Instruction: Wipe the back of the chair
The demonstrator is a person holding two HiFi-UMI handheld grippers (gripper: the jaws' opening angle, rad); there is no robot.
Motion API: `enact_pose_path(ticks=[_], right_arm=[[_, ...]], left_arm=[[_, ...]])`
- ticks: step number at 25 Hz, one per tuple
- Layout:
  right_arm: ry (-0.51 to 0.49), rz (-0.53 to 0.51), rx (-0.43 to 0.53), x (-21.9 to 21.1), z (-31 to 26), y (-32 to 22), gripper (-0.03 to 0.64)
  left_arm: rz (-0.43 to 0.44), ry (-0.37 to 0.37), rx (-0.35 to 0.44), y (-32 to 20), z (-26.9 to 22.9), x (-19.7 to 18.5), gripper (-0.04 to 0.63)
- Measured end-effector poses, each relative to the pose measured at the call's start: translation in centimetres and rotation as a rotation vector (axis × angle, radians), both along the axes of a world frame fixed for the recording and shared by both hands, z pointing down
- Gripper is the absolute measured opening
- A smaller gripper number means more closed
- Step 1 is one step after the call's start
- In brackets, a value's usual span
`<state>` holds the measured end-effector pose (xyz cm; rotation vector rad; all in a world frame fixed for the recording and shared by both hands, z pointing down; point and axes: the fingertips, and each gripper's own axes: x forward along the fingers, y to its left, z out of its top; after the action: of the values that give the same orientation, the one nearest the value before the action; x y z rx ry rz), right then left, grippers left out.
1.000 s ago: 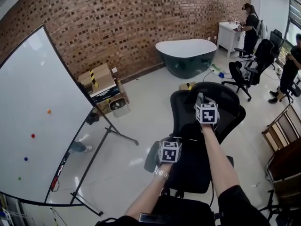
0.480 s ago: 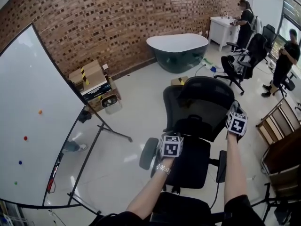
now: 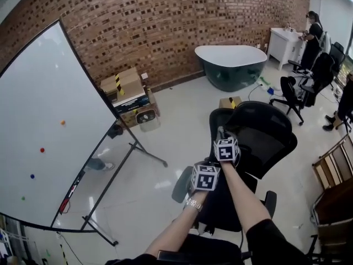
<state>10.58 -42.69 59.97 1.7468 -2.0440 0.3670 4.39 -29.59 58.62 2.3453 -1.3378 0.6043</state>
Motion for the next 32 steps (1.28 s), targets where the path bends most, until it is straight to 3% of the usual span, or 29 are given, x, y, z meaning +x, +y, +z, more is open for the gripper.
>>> enact_pose_path(ticks=[3,8,14,17,21,25,28,32], right_arm=[[-0.069,-0.014,0.019,-1.6,1.4,-3.1,0.044],[-0.05,0.062,-0.013,2.4,4.2,-4.6,0.044],[0.028,0.185,-0.011,12.2,4.5,-2.8,0.044],[0.079,0.264,-0.012,17.8,4.7,0.0,0.044],[0.169,0.443,-0.036,28.0,4.9,6.0,0.044],[0.178,0.559,-0.1,35.0,6.6,11.6,0.044],[0.127,0.544,-0.095,34.8,7.4,12.5,0.044],[0.029,0.364,-0.044,24.5,7.4,8.5,0.044]], left_arm=[[-0.034,0.003,0.004,-0.4,-0.1,-2.0,0.04],[-0.06,-0.04,0.015,-0.3,0.3,-4.6,0.04],[-0.035,-0.049,-0.004,-0.6,1.1,-4.0,0.04],[-0.013,-0.01,-0.015,-0.5,0.9,-3.0,0.04],[0.017,0.036,-0.003,-0.3,-0.1,-1.3,0.04],[0.022,0.111,0.001,-0.3,-1.3,-0.3,0.04],[0.027,0.104,0.014,-0.2,-1.6,0.5,0.04],[0.014,0.088,-0.011,-0.1,-0.5,0.8,0.04]])
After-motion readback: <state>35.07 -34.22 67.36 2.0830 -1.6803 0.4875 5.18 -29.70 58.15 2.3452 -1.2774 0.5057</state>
